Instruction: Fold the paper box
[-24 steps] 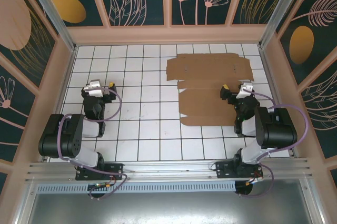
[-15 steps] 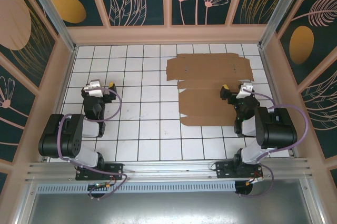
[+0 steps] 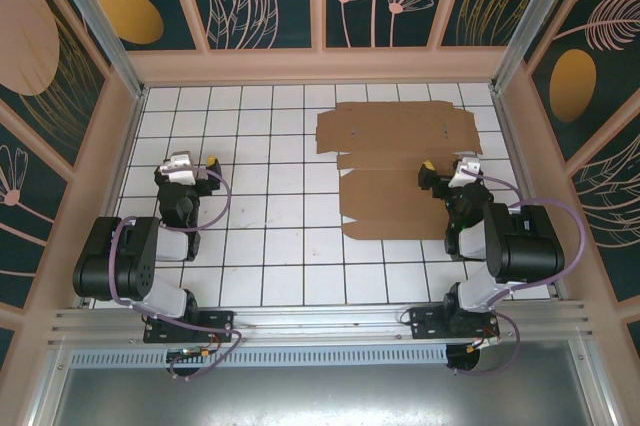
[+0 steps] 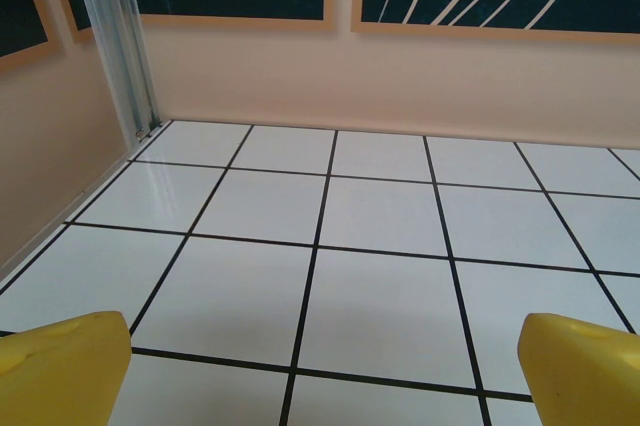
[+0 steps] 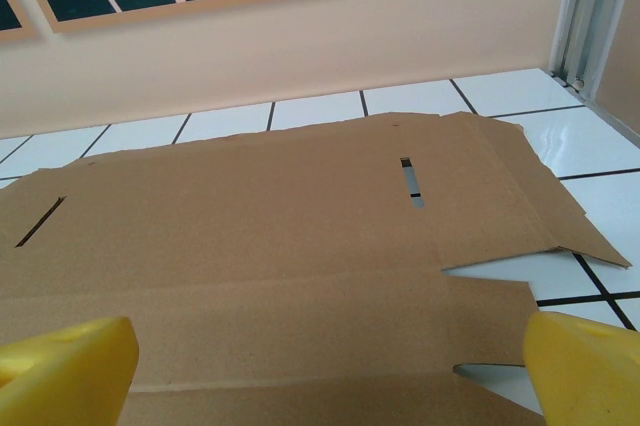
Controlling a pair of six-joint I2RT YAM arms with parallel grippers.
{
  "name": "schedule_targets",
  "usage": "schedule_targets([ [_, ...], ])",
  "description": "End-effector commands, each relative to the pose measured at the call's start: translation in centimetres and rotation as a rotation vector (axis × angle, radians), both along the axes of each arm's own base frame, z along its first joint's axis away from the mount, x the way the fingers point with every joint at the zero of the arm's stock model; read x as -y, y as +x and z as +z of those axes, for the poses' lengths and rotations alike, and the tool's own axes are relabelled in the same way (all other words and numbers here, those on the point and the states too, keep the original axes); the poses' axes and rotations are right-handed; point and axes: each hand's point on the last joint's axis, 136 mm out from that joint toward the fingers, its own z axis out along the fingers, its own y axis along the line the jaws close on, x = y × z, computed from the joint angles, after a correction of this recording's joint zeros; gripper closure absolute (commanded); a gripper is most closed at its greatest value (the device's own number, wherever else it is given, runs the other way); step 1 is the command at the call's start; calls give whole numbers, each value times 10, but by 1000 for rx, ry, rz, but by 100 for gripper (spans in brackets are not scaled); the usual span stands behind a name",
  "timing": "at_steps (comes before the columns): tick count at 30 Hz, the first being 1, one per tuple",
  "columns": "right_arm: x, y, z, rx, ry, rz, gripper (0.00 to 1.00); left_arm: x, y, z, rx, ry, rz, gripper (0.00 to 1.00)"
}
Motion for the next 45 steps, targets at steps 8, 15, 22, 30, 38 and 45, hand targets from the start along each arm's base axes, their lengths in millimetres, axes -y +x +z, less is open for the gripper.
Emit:
schedule_targets([
  [8,-21,20,72,55,-69,-31,1,12,9,71,49,-30,17,1],
  [15,-150,-18,214,278,10,258,1,108,-24,212,222,-403,-341,1],
  [22,-189,-64,224,-97,289,320,1,161,-56,193,-229,-477,-423,1],
  [30,-161,-50,93,-445,353,191,1,153,-65,101,-377,-713,-294,1],
  [38,-184,-33,-50,-879,107,161,14,162,-65,30,-632,-621,-246,1],
  [45,-193,-42,-107,-1038,-9,170,16,153,-82,51,-596,-596,-266,1],
])
